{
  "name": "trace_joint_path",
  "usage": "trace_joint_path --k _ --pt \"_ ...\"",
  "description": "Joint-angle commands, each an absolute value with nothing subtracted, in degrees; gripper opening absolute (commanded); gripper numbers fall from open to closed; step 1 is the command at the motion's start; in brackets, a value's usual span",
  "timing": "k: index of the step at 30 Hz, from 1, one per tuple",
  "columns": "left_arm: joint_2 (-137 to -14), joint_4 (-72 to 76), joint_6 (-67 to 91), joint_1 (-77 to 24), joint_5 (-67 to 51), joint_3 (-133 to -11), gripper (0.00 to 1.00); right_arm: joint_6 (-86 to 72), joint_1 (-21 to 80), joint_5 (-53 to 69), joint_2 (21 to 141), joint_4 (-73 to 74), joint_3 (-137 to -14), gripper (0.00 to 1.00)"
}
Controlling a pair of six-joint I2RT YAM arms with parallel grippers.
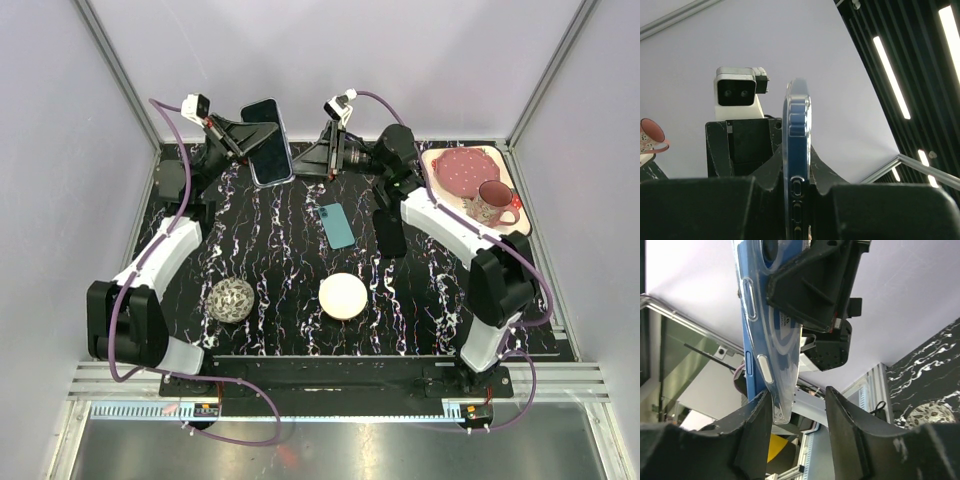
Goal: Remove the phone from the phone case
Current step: Remove the phone case from the phone.
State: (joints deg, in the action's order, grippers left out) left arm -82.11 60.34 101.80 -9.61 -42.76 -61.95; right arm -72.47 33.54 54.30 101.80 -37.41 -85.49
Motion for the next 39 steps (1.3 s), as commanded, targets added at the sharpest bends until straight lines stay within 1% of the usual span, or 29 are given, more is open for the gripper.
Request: trace_joint_path --k 1,3,4,5,8,9,10,11,12,13,15,16,17,19,20,23,28,30,31,34,39 --pt "-76.4 67.9 103.3 -16.0 -42.5 -61.5 0.00 -81.6 36.1 46.9 107.5 -43.5 -84.4 0.42" --pt "-76.2 67.5 103.0 -15.6 -42.8 -61.2 0.00 -80.3 36.1 46.2 107.0 -41.5 -84.8 0.35" --pt "-76.2 67.4 103.0 -15.6 -43.1 -61.3 0.00 -79.2 36.1 45.7 106.0 -38.5 -84.7 0.24" --pt "-76.4 67.3 103.0 -15.4 -43.3 -61.4 0.00 -76.8 36.0 45.1 105.3 -36.8 -84.4 0.17" --pt "-76.6 66.5 102.8 -14.6 -44.0 -61.9 0.00 -72.7 35.6 42.9 102.6 -31.5 -83.3 0.00" --pt "-76.6 66.2 102.7 -14.3 -44.2 -61.8 0.00 -71.1 35.2 42.2 102.0 -30.0 -83.4 0.00" --pt "-76.6 65.7 102.1 -14.2 -44.2 -61.7 0.00 -68.6 35.1 41.5 100.5 -22.8 -83.8 0.00" --pt "-76.9 64.7 101.9 -14.1 -44.3 -61.7 0.00 -60.5 35.1 39.9 99.4 -17.0 -85.7 0.00" --pt "-77.2 64.0 101.5 -13.7 -45.0 -61.8 0.00 -56.0 35.1 34.8 98.4 -11.0 -86.7 0.00" --pt "-77.8 63.6 101.3 -13.5 -45.6 -62.2 0.02 -52.5 35.0 32.1 96.4 -2.6 -87.4 0.00" --pt "-79.8 64.7 101.8 -12.9 -46.9 -62.7 0.09 -46.9 34.5 27.4 94.7 2.3 -87.3 0.00" --pt "-80.4 65.6 102.9 -12.9 -47.1 -62.8 0.19 -45.6 33.8 26.9 93.6 4.7 -87.3 0.00" --pt "-81.1 67.9 103.6 -12.9 -47.1 -62.8 0.24 -44.1 33.4 26.7 93.3 5.9 -87.4 0.00" --pt "-83.2 69.9 105.2 -12.8 -47.1 -62.7 0.40 -43.1 33.0 25.4 92.3 8.0 -87.3 0.00" --pt "-83.9 71.3 105.7 -12.8 -47.2 -62.6 0.55 -42.3 32.6 24.8 91.9 8.6 -86.9 0.00" --pt "-86.1 73.7 107.4 -12.9 -47.3 -62.1 0.74 -41.5 32.2 22.8 90.7 9.2 -86.2 0.00" --pt "-88.0 75.0 108.0 -12.8 -47.7 -60.8 0.88 -41.4 31.1 21.1 89.8 9.6 -85.0 0.00" --pt "-88.3 73.9 107.1 -12.8 -48.3 -60.2 0.97 -41.1 30.4 20.0 88.8 9.7 -84.4 0.00" --pt "-88.3 73.5 106.7 -12.7 -48.5 -59.9 0.99 -41.0 30.0 19.5 88.4 9.8 -83.7 0.00" --pt "-88.7 71.9 105.3 -12.7 -48.4 -58.6 0.99 -39.8 28.4 17.4 86.4 11.2 -82.7 0.00" --pt "-88.5 64.4 99.9 -12.7 -48.8 -58.4 0.99 -37.8 26.5 13.8 83.2 14.4 -82.1 0.00"
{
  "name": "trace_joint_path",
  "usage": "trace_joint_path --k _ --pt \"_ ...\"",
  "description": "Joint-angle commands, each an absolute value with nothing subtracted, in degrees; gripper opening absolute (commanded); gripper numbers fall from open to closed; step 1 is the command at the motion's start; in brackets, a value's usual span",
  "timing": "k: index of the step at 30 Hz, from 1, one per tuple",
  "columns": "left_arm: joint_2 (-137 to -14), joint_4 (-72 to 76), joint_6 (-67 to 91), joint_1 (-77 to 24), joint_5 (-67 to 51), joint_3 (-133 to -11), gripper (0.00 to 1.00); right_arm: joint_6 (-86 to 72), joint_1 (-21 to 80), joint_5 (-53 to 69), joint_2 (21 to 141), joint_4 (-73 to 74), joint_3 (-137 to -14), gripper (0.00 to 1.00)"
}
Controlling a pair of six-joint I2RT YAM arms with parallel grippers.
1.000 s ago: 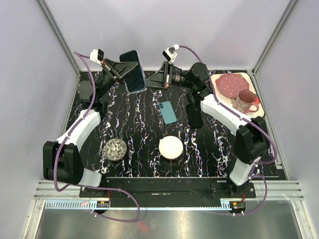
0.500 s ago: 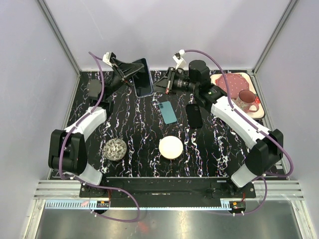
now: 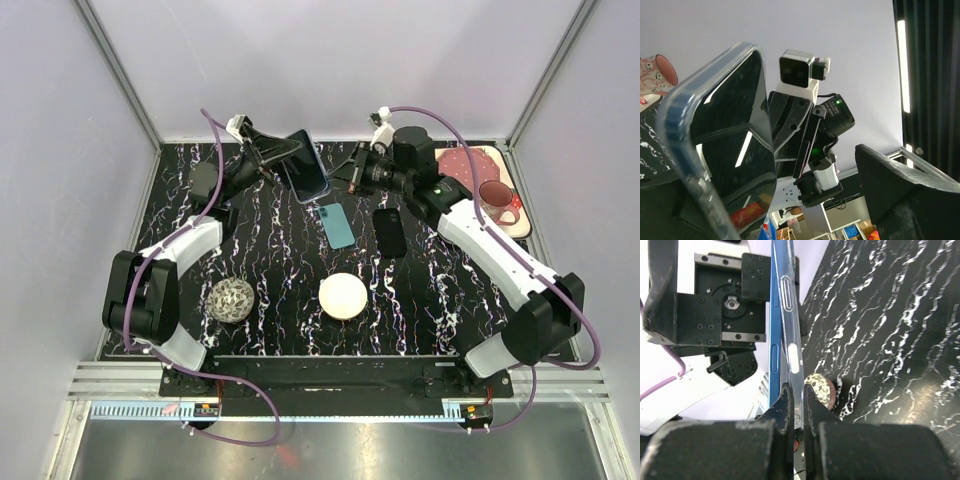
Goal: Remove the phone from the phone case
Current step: Remove the phone case from the phone.
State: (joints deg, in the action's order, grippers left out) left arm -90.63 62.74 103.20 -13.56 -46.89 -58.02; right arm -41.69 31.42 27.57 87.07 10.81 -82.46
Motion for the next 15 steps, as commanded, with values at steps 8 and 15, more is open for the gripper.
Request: trace_joint_path --k 8,15 --pt "-89.0 60.2 98.0 -12.7 -48.9 -58.2 0.99 -36.7 25.0 12.9 82.6 15.6 -82.3 0.00" --pt "-88.4 60.4 97.1 -11.8 -49.7 -56.1 0.99 -32.2 24.4 5.0 81.7 20.6 -82.8 0.00"
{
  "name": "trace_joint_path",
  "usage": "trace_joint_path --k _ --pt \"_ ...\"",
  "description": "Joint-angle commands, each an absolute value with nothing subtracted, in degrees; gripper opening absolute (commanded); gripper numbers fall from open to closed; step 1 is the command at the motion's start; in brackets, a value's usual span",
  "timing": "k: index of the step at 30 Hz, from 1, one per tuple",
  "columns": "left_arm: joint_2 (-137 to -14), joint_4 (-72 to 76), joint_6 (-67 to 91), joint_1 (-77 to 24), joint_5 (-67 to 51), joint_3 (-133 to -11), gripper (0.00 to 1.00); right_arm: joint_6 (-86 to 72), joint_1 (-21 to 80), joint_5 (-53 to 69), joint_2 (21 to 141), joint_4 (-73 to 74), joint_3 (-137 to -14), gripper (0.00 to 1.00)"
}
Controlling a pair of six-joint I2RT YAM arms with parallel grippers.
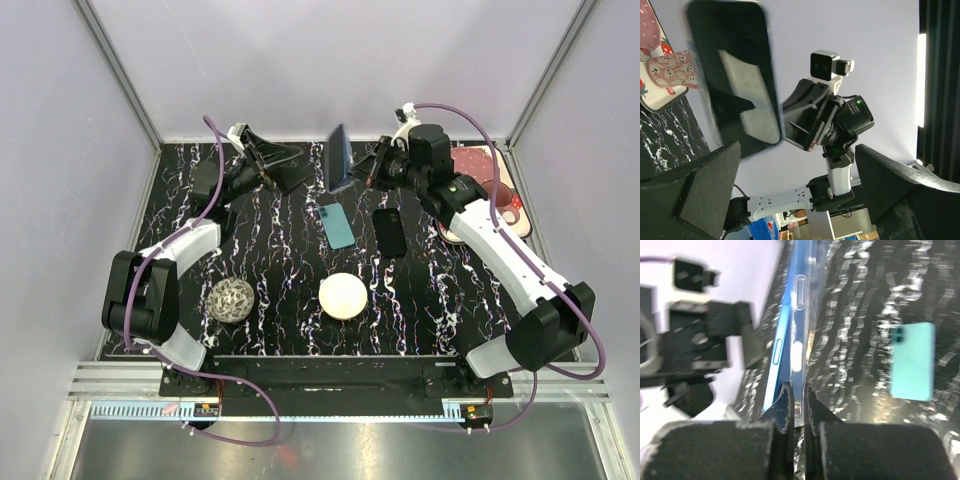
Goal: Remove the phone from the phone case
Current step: Remove the phone case from the phone.
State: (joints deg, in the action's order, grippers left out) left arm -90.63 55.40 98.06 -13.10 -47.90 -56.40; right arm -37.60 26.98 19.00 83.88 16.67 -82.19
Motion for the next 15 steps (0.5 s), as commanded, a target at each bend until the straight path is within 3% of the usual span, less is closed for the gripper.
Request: trace_joint_path --k 1,8,15 --pt "-88.1 59.2 96.7 -11.6 -49.7 -56.2 0.99 -30.3 24.4 3.2 81.7 21.7 -83.0 0.00" --pt "-85.7 51.5 91.1 -11.4 -49.7 -57.5 0.99 -24.3 24.4 -9.2 83.0 26.3 -83.0 0.00" --pt "-84.6 51.0 90.6 -11.4 -49.7 -56.5 0.99 -22.0 24.4 -7.6 89.2 25.0 -82.1 0.00"
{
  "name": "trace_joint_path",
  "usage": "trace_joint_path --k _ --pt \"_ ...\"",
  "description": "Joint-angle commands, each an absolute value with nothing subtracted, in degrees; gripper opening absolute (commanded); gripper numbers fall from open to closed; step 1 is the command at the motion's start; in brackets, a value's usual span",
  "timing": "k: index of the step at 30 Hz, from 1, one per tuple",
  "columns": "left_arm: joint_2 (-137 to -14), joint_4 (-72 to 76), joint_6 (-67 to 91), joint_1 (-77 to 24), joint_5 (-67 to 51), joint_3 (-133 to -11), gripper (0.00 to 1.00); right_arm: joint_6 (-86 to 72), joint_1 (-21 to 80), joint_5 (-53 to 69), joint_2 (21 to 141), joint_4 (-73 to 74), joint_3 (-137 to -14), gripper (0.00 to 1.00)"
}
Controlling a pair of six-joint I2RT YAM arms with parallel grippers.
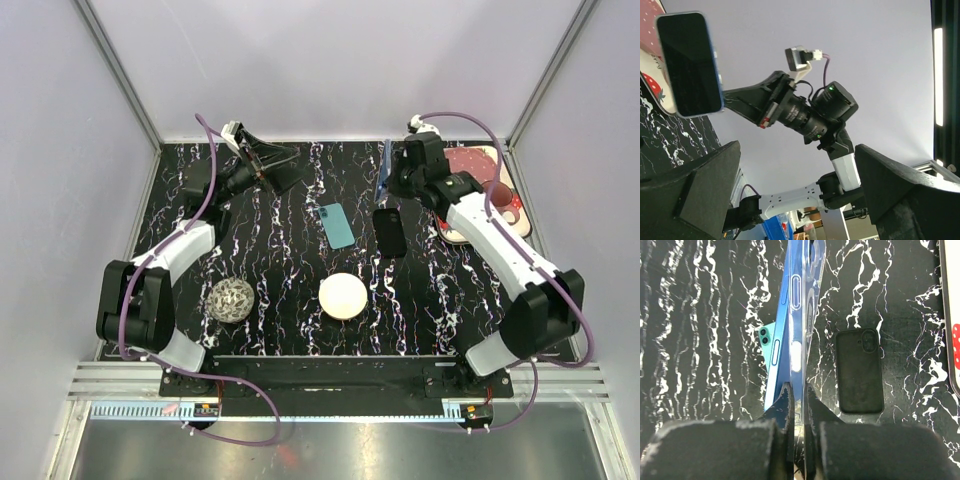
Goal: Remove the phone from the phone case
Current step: Remove the phone case from the phone.
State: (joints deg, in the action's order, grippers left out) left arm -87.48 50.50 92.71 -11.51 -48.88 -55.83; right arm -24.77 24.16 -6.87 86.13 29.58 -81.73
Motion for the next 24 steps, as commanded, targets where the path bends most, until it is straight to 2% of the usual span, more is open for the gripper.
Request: trace_joint_path --k 1,6,14,24 --pt "-84.6 50.8 90.6 -11.4 -49.6 -56.4 0.99 -21.9 24.6 -6.1 90.0 24.4 -81.9 0.00" --pt "-84.1 50.9 90.6 -11.4 -49.5 -56.3 0.99 -20.7 25.0 -6.6 95.4 22.2 -79.4 0.00" --pt "-83.6 45.6 87.9 -11.9 -48.1 -56.5 0.99 -22.9 25.0 -0.9 98.6 13.5 -71.4 0.00" --pt "-84.4 42.5 86.4 -14.0 -46.8 -56.7 0.99 -22.2 26.5 -0.2 102.7 13.1 -72.7 0.00"
